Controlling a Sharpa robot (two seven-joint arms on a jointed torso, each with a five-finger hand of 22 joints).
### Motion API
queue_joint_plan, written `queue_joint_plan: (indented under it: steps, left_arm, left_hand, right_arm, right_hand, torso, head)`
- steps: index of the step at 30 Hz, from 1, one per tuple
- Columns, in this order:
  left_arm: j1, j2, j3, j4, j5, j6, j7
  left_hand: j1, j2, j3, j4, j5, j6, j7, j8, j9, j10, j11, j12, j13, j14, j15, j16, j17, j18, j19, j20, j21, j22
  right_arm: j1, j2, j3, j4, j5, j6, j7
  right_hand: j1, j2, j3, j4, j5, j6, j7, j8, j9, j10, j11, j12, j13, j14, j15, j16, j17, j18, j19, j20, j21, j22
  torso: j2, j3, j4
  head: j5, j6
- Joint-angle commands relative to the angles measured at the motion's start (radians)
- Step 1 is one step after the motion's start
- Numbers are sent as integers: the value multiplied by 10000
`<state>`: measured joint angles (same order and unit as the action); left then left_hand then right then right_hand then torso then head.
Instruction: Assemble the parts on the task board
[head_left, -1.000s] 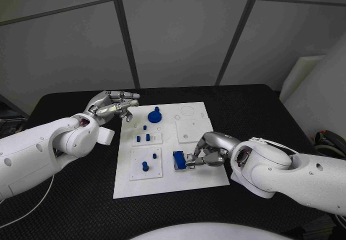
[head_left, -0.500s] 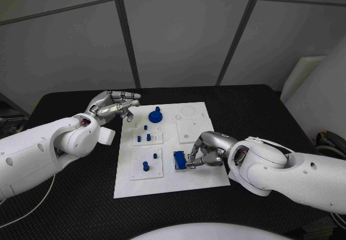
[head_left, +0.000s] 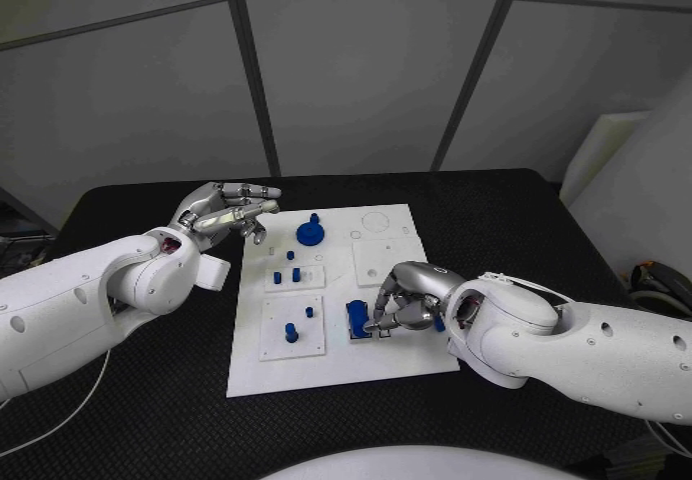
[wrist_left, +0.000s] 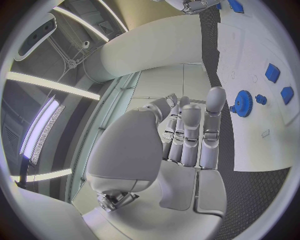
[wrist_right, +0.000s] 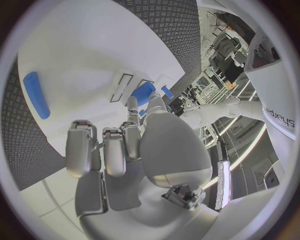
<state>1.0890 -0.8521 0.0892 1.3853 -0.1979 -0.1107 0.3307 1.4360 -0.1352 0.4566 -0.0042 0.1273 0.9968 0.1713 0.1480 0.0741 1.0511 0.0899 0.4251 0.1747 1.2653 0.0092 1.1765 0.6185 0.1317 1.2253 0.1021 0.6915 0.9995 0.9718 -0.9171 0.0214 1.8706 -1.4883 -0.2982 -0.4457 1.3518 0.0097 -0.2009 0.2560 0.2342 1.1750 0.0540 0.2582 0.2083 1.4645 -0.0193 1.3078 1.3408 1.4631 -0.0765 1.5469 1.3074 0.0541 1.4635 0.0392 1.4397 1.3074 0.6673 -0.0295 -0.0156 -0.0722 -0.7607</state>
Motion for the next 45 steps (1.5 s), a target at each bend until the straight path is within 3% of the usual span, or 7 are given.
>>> queue_joint_plan:
  steps: [1, 18, 30, 45]
  left_arm:
    - [18, 6, 7, 11, 27, 109, -16]
    - [18, -7, 7, 21, 27, 119, -28]
    - [19, -21, 8, 30, 27, 131, -46]
    - [19, -26, 8, 20, 27, 143, -55]
  left_hand:
    - [-48, 48, 0, -41, -4, -93, 1, 20, -15, -74, 27, 52, 15, -61, 13, 36, -7, 396, -38, 49, -65, -9]
    - [-48, 46, 1, -44, -3, -98, 3, 18, -17, -77, 28, 55, 16, -59, 13, 40, 0, 397, -38, 49, -67, -10]
    - [-46, 37, 1, -58, -3, -135, 24, 4, -24, -93, 38, 74, 21, -64, 17, 40, -12, 396, -36, 51, -69, -8]
    - [-55, 29, 0, -66, -4, -179, 56, -12, -31, -120, 60, 92, 24, -72, 30, 40, -27, 398, -44, 57, -96, -23]
  right_arm:
    - [9, 69, 3, -42, -188, 35, -174]
    - [9, 216, 4, -128, -301, 220, -269]
    - [9, 384, 5, -242, -665, 139, -886]
    - [6, 128, 3, 129, -762, 42, -596]
  right_hand:
    - [9, 138, -23, 56, 70, -21, -16, 35, 16, -28, 2, -17, 424, 962, -5, -43, 2089, -123, -61, -4, -42, 1312]
    - [235, 54, -82, -18, 33, 36, -64, 107, 53, 2, -42, 34, 463, 962, -41, -44, 2087, -120, -63, -28, -49, 1310]
    - [516, -63, -213, -171, -516, 144, -129, 312, 156, 78, -98, 181, 572, 957, -89, -57, 2065, -117, -70, -75, -66, 1304]
    - [218, -403, -507, -18, -1169, 61, -92, 478, 242, 85, -68, 187, 585, 944, -74, -90, 2007, -109, -96, -76, -109, 1275]
  torso:
    - [-9, 0, 1]
    - [8, 0, 7]
    - [-1, -2, 0]
    - [-5, 6, -12]
  head:
    - [18, -4]
    - [-2, -5]
    - [4, -54]
    - [1, -72]
